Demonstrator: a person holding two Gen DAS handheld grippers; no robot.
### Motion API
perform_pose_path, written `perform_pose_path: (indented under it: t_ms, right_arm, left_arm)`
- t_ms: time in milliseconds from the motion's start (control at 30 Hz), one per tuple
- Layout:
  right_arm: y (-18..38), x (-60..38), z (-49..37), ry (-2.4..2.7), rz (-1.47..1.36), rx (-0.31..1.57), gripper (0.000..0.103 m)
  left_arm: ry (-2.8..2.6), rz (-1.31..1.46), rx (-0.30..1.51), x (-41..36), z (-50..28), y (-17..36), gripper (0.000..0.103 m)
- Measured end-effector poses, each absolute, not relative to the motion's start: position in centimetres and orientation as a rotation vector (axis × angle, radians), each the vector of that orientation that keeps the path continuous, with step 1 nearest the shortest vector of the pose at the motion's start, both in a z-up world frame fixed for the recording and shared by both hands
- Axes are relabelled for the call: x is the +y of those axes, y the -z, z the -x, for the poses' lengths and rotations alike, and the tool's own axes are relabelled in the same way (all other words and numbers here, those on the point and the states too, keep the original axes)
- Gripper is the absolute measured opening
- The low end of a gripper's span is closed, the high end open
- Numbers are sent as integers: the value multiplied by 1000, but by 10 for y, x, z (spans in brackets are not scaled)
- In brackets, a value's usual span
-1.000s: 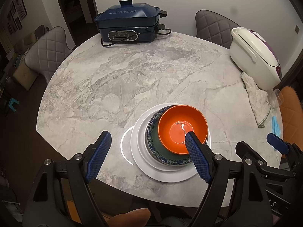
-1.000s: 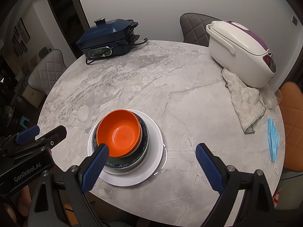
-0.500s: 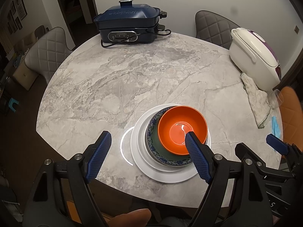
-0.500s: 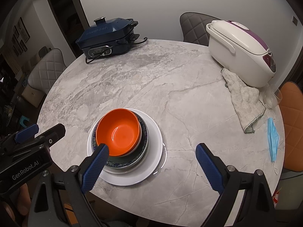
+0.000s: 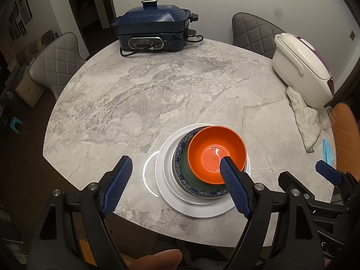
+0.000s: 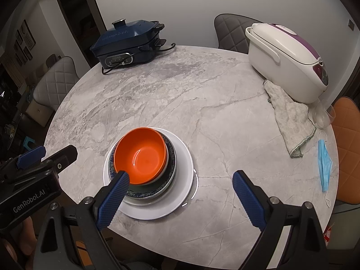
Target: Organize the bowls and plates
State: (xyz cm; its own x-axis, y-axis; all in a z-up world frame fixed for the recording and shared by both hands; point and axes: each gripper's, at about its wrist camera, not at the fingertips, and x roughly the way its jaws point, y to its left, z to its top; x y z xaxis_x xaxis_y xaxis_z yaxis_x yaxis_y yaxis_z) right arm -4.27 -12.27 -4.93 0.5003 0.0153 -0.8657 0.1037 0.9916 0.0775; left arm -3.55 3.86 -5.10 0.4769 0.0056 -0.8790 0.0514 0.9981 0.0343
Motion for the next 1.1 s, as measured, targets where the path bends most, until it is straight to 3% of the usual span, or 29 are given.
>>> perform_pose_path:
  t_ms: [1100]
  right_arm:
    - [55,-123,44,48,-122,1057,95]
  left_arm:
    - [29,-58,1074,39,34,52,79]
